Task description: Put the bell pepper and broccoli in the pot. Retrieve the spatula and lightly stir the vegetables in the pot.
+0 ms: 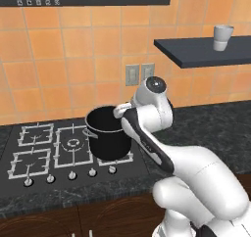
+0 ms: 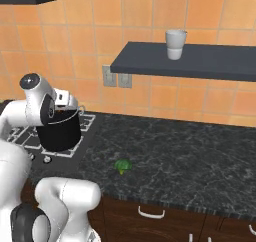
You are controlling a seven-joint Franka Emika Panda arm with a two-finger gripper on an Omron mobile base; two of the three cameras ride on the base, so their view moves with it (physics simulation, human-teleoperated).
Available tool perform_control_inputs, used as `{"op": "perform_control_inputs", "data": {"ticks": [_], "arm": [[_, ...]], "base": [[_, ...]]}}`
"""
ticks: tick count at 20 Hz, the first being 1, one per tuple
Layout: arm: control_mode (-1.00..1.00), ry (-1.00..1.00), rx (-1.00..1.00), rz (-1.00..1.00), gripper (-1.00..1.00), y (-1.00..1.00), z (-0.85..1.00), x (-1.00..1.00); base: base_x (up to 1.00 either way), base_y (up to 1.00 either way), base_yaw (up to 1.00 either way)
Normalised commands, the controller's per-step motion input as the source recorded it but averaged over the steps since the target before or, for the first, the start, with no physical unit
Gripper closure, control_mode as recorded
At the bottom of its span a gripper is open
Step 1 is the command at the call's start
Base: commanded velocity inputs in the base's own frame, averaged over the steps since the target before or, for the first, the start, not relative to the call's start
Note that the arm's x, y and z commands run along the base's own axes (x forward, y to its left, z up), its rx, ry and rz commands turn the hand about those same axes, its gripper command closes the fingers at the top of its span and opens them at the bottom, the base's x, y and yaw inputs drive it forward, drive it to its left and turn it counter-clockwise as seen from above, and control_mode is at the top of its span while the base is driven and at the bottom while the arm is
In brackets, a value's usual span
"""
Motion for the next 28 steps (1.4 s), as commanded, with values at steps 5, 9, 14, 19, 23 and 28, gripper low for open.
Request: {"op": "perform_control_inputs", "data": {"ticks": [5, 9, 14, 19, 23, 28], "arm": [[-1.00, 0.20, 0.00, 0.03, 1.00, 0.59, -0.57, 0.69], [-1.00, 0.20, 0.00, 0.00, 1.00, 0.48, -0.70, 0.69], [-1.00, 0.06, -0.07, 0.00, 1.00, 0.51, -0.56, 0.43], [-1.00, 0.00, -0.14, 0.00, -1.00, 0.21, -0.40, 0.18], [-1.00, 0.00, -0.03, 0.00, -1.00, -0.02, -0.01, 0.02], [-1.00, 0.00, 0.01, 0.00, -1.00, -0.13, 0.30, 0.00]], "base": [[0.00, 0.00, 0.00], [0.00, 0.00, 0.00], [0.00, 0.00, 0.00], [0.00, 0.00, 0.00], [0.00, 0.00, 0.00], [0.00, 0.00, 0.00]]}}
